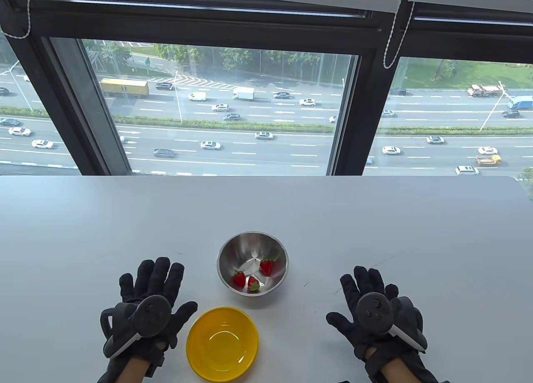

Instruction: Pour strawberries from bowl into mixing bowl

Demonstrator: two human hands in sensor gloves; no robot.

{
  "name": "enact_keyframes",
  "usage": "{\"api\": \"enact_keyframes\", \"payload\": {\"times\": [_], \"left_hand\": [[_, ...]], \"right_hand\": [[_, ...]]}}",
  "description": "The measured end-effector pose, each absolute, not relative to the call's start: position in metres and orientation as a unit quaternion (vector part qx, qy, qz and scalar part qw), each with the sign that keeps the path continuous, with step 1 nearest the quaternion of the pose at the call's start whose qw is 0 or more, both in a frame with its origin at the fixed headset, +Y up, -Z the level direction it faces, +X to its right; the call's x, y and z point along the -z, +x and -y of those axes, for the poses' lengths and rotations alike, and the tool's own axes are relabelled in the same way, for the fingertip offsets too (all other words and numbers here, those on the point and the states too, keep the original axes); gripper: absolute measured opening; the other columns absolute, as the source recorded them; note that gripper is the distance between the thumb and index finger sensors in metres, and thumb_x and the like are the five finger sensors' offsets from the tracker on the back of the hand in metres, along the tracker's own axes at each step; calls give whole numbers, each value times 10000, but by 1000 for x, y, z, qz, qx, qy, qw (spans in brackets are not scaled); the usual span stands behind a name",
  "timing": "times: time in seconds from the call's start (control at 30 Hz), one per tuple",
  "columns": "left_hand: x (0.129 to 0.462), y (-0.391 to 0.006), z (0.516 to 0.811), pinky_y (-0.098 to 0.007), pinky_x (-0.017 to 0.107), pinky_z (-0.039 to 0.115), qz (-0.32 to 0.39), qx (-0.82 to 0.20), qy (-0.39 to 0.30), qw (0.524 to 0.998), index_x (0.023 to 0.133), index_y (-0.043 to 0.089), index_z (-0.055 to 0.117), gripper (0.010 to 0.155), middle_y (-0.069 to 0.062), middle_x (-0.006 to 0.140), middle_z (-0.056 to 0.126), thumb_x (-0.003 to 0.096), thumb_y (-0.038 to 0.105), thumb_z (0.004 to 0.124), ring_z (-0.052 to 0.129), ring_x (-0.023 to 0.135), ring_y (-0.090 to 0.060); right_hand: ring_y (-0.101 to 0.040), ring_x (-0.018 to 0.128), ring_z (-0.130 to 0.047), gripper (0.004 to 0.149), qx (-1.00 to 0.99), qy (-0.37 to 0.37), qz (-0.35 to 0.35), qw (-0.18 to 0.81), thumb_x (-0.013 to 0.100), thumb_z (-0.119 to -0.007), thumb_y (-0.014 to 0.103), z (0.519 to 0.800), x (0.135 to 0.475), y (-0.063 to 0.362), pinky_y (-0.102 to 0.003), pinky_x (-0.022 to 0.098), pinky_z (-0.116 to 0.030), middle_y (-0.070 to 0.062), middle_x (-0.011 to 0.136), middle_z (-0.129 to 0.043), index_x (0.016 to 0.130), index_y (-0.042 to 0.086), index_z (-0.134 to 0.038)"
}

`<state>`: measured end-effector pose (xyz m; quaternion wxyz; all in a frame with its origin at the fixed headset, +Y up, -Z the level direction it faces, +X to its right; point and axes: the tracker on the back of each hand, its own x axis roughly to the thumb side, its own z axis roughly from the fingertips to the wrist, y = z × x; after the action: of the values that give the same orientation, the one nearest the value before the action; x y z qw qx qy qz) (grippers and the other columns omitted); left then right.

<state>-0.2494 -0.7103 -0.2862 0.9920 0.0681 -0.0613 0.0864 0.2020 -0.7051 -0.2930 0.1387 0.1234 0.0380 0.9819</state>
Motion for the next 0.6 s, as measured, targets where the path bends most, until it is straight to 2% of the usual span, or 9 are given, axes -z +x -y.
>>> {"api": "enact_keyframes", "payload": {"times": [0.17,0.6], "left_hand": [[286,-250,712,-735,693,80,54,-74,46,995,1114,357,237,926,-4,1226,110,375,746,637,117,1139,-397],[286,-241,718,-733,689,89,97,-91,20,991,1114,346,237,933,-9,1220,94,366,755,616,116,1136,-394]], "right_hand": [[-461,1049,-114,898,-981,131,-18,142,386,-613,702,701,290,199,-757,668,-179,-124,1135,-65,1075,238,-273],[-455,1053,-112,910,-977,157,12,144,375,-604,713,694,281,192,-757,670,-176,-116,1135,-56,1075,246,-259]]}}
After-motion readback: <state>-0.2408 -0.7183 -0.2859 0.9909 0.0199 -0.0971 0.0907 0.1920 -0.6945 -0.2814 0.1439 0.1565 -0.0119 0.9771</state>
